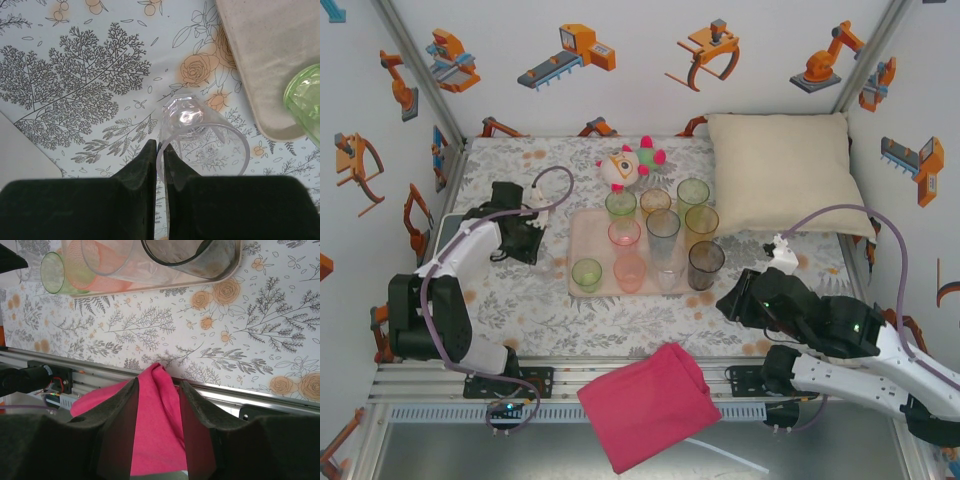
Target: Place the glasses into the tray
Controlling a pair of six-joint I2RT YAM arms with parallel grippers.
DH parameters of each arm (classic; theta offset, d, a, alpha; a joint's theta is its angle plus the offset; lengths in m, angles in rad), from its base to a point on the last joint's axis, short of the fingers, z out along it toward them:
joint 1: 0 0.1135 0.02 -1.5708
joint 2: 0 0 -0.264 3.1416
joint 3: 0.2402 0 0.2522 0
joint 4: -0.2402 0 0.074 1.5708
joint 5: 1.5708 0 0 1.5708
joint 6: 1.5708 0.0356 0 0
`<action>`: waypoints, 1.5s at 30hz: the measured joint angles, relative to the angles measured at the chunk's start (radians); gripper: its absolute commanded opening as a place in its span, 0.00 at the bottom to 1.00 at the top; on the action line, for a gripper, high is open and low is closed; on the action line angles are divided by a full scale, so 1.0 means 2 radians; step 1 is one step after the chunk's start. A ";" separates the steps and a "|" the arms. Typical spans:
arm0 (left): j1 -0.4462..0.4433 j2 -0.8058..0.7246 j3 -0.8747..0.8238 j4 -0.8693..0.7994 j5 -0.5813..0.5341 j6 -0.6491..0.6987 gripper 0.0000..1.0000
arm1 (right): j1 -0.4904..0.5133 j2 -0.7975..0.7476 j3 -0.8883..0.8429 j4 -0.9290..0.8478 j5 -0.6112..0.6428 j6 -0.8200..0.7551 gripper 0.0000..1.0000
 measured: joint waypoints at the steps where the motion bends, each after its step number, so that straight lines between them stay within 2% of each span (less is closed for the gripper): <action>1: 0.000 -0.001 0.002 -0.002 0.000 0.000 0.14 | 0.000 0.000 0.000 0.000 0.000 0.000 0.39; 17: -0.005 -0.012 0.077 -0.036 0.000 0.000 0.14 | 0.000 -0.006 -0.006 0.000 0.000 0.000 0.39; 33: -0.078 0.031 0.147 -0.043 -0.003 -0.002 0.14 | 0.000 -0.005 -0.005 -0.002 0.001 0.000 0.38; 45: -0.112 0.074 0.152 -0.039 -0.003 -0.011 0.15 | 0.000 -0.005 -0.005 -0.004 0.002 0.004 0.38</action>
